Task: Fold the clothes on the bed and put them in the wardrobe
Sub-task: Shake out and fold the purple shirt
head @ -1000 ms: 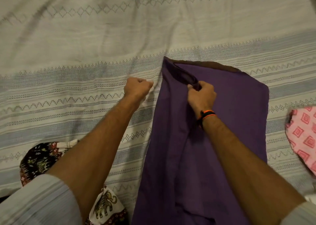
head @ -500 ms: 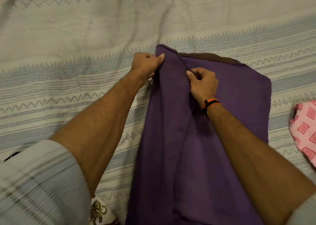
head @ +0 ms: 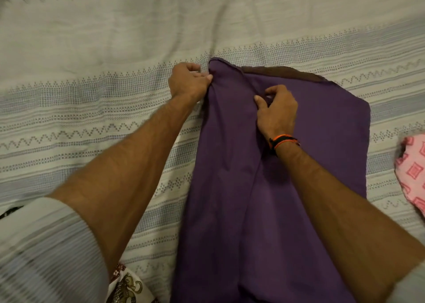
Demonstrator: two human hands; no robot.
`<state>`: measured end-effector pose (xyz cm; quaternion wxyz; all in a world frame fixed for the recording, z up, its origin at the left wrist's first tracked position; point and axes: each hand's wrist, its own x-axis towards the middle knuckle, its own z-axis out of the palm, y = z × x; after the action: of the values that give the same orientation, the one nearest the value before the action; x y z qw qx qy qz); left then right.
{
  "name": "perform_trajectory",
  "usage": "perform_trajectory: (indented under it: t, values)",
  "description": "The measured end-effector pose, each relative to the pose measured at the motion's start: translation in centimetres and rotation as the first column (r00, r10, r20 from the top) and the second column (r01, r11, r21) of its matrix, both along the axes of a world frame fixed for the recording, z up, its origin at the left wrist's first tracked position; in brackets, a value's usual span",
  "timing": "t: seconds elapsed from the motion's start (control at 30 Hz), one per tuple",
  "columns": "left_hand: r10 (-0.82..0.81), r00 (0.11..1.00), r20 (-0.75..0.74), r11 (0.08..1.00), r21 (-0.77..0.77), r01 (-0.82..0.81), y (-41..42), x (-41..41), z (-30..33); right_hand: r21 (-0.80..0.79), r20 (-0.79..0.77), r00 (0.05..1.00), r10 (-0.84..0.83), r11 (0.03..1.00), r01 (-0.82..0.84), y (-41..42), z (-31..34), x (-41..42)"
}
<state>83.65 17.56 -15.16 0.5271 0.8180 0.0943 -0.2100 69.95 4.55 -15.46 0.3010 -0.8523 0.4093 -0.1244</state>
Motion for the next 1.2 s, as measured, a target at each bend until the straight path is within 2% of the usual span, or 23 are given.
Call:
perform_trajectory:
  t: [0.03,0.1,0.17,0.2,0.23,0.27,0.33,0.4,0.5,0.57,0.67,0.87,1.2]
  values:
    - [-0.004,0.997,0.072,0.998,0.058,0.000,0.0,-0.5,0.3,-0.131,0.007,0.999,0.040,0.991,-0.038,0.4,0.2,-0.4]
    - [-0.078,0.942,0.327,0.992,0.122,0.040,0.4,-2.1,1.3,-0.402,0.032,0.987,0.161,0.906,-0.135,1.7,0.6,-1.1]
    - [-0.249,0.795,0.554,0.968,0.144,0.203,1.3,-4.1,1.5,-0.470,0.079,0.923,0.377,0.831,-0.299,3.1,0.5,-2.1]
    - [-0.386,0.709,0.591,0.922,0.212,0.325,1.8,-4.8,1.1,-0.450,0.065,0.871,0.487,0.793,-0.410,3.5,-0.1,-2.8]
    - [-0.558,0.618,0.554,0.829,0.337,0.447,2.4,-5.4,0.5,-0.407,0.001,0.832,0.555,0.760,-0.506,3.8,-0.9,-3.7]
    - [-0.726,0.531,0.438,0.688,0.482,0.542,2.9,-5.7,-0.2,-0.352,-0.093,0.816,0.571,0.747,-0.564,3.7,-1.8,-4.6]
    - [-0.890,0.429,0.157,0.418,0.660,0.625,3.8,-5.2,-1.0,-0.261,-0.257,0.838,0.481,0.800,-0.540,3.3,-3.0,-6.0]
    - [-0.917,0.397,0.029,0.303,0.699,0.648,3.7,-4.2,-0.9,-0.239,-0.320,0.858,0.402,0.842,-0.484,3.2,-3.0,-6.3]
    - [-0.925,0.371,-0.083,0.207,0.709,0.675,2.8,-3.1,0.0,-0.241,-0.310,0.849,0.427,0.829,-0.504,4.2,-1.9,-6.0]
    - [-0.918,0.377,-0.122,0.179,0.723,0.668,2.5,-3.1,0.3,-0.208,-0.330,0.823,0.462,0.815,-0.540,4.5,-1.7,-6.3]
    - [-0.902,0.416,-0.115,0.192,0.757,0.625,2.1,-3.9,0.5,-0.161,-0.391,0.804,0.447,0.827,-0.538,4.2,-1.5,-7.0]
    - [-0.865,0.496,-0.077,0.277,0.751,0.599,2.5,-7.2,2.1,-0.081,-0.356,0.804,0.476,0.842,-0.534,4.6,1.1,-8.7]
    - [-0.837,0.530,-0.135,0.331,0.647,0.687,7.7,-18.2,8.3,0.165,-0.257,0.828,0.499,0.867,-0.471,8.5,8.8,-15.9]
